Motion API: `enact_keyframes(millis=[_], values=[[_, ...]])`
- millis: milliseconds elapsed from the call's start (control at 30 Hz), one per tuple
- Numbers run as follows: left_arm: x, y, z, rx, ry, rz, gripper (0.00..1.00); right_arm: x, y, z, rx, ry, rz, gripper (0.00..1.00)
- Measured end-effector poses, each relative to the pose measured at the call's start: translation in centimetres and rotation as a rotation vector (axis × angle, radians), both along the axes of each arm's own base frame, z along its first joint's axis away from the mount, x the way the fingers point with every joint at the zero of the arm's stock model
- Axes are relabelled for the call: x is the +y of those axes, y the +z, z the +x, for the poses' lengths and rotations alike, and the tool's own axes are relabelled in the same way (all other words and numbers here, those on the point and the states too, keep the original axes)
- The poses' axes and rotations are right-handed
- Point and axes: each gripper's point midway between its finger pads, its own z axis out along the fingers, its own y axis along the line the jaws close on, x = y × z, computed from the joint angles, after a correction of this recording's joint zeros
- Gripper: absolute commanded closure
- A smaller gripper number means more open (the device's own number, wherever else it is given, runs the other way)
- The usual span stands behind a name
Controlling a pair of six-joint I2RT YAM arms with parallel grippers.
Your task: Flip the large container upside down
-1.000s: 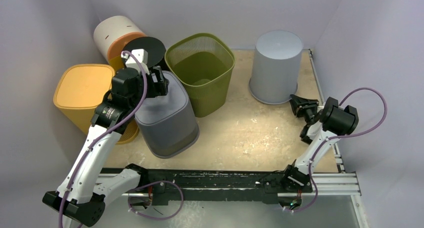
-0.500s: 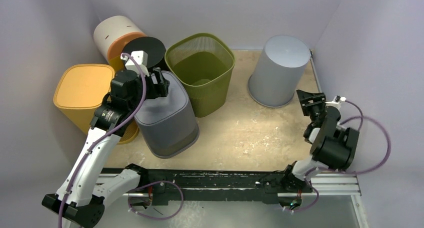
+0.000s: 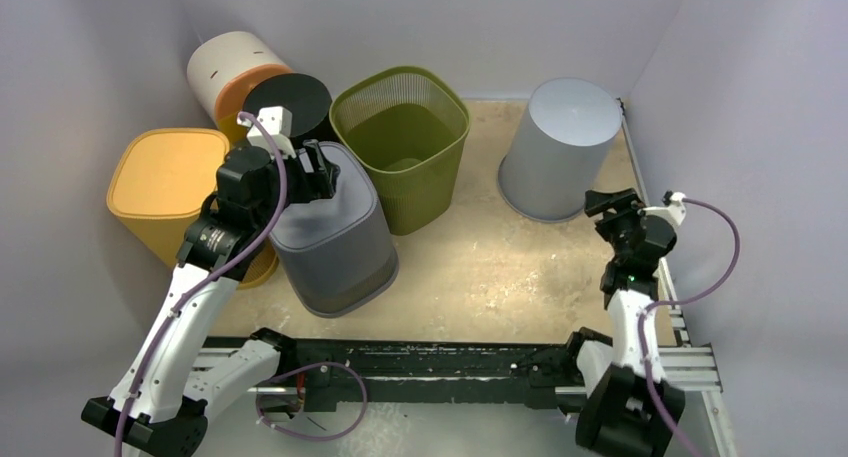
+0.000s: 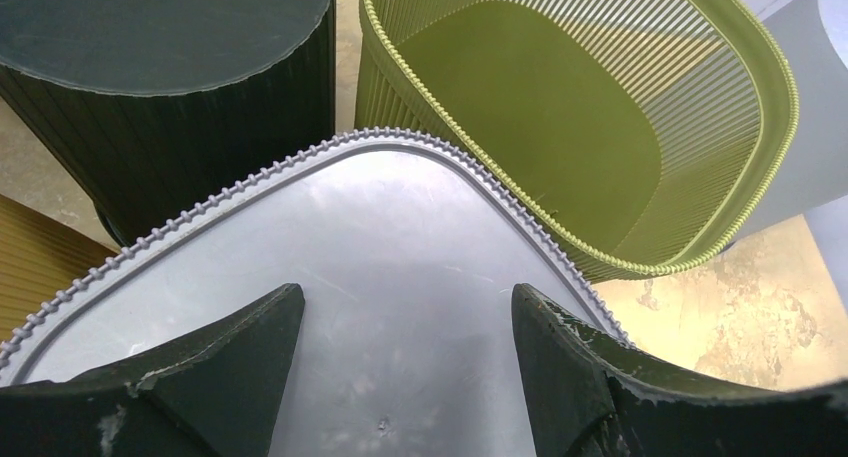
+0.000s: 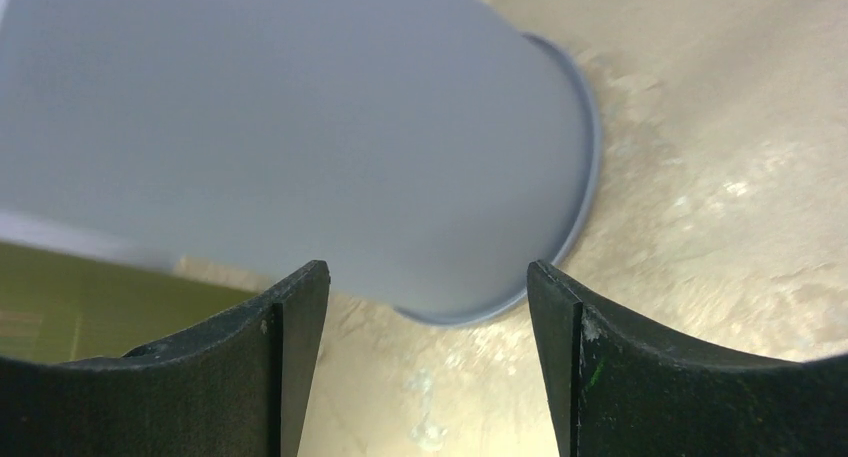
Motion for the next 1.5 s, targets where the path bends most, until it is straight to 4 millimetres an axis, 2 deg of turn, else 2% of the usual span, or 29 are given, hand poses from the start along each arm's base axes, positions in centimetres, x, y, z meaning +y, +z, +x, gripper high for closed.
enact_keyframes(millis=[100,167,467,667,733,800,867,967,1100,1200,1300,1500], values=[[-0.1,-0.1,0.1,-0.003,-0.002,-0.003,0.26,2.9,1.1,-0.9,-0.019,0.064,-0.030,0.26],[-0.1,-0.1,0.1,-0.007,-0.004,-0.007,0.26,4.6,1.0,-1.3,-0.017,0.104,-0.033,0.26],[-0.3,-0.3,0.4,-0.018,-0.004,-0.012,0.26,12.2,-2.4,-0.8,0.143,0.261,-0.063,0.26],[-0.4,-0.3,0.6,-0.025,-0.004,-0.015,0.26,19.0,-0.4,0.9,0.135,0.368,-0.182,0.26],[-0.4,-0.4,0.7,-0.026,-0.004,-0.015,0.26,21.4,-0.3,1.1,0.140,0.401,-0.237,0.25],[-0.4,-0.4,0.8,-0.029,-0.004,-0.016,0.26,23.7,-1.0,1.2,0.165,0.433,-0.309,0.24],[-0.4,-0.4,0.9,-0.032,-0.004,-0.016,0.26,25.2,-2.6,1.4,0.216,0.447,-0.384,0.24],[-0.4,-0.4,0.9,-0.037,-0.004,-0.017,0.26,24.3,-5.2,1.5,0.320,0.397,-0.471,0.23],[-0.4,-0.5,0.9,-0.045,-0.002,-0.016,0.26,20.4,-7.3,0.7,0.447,0.272,-0.588,0.22],[-0.4,-0.5,1.0,-0.052,-0.002,-0.019,0.26,18.1,-7.0,1.4,0.483,0.189,-0.641,0.21],[-0.4,-0.6,1.2,-0.062,-0.001,-0.021,0.26,15.8,-6.4,3.3,0.498,0.122,-0.664,0.21],[-0.6,-1.0,1.7,-0.085,-0.002,-0.022,0.26,9.4,-5.8,7.5,0.524,0.005,-0.684,0.20]])
